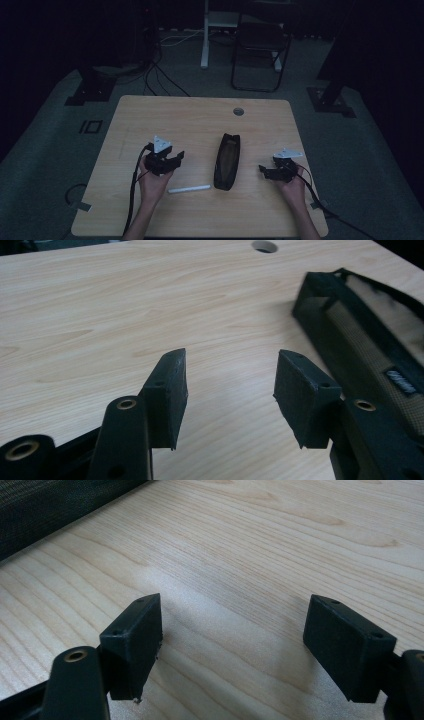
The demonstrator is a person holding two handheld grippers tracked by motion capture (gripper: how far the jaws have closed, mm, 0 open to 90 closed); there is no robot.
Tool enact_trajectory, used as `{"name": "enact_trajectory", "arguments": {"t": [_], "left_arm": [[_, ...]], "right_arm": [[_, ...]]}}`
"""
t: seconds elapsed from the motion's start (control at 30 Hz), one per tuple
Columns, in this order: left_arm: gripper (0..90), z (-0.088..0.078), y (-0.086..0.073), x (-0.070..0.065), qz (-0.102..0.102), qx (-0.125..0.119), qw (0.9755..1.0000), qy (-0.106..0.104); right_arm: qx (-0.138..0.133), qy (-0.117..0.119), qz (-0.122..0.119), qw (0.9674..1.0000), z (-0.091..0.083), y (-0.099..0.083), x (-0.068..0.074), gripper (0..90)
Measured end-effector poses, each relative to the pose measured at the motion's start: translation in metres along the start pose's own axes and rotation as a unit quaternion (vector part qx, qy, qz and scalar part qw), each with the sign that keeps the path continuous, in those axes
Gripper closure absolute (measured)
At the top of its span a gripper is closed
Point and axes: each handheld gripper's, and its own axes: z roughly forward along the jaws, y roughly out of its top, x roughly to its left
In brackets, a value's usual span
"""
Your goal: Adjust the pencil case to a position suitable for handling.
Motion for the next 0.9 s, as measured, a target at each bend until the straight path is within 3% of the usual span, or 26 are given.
{"name": "enact_trajectory", "arguments": {"t": [0.1, 0.17, 0.2, 0.43, 0.7, 0.9], "left_arm": [[46.7, -0.001, 0.0, -0.012, 0.005, 0.001, 0.9999, -0.012], [46.5, -0.001, 0.0, -0.012, 0.005, 0.001, 0.9999, -0.012], [45.9, -0.002, 0.0, -0.023, 0.013, 0.001, 0.9997, -0.023], [43.4, 0.001, 0.0, -0.049, 0.036, 0.005, 0.9982, -0.047], [40.8, 0.007, -0.004, -0.085, 0.061, 0.015, 0.9939, -0.09], [40.3, 0.007, -0.009, -0.106, 0.068, 0.022, 0.9905, -0.117]], "right_arm": [[0.0, 0.0, 0.0, 1.0, 0.0, 0.0, 0.0, 23.7], [0.0, 0.0, 0.0, 1.0, 0.0, 0.0, 0.0, 23.7], [0.0, 0.0, 0.0, 1.0, 0.0, 0.0, 0.0, 23.7], [0.0, 0.0, 0.0, 1.0, 0.0, 0.0, 0.0, 23.7], [0.0, 0.0, 0.0, 1.0, 0.0, 0.0, 0.0, 23.6], [0.0, 0.0, 0.0, 1.0, 0.0, 0.0, 0.0, 23.6]]}}
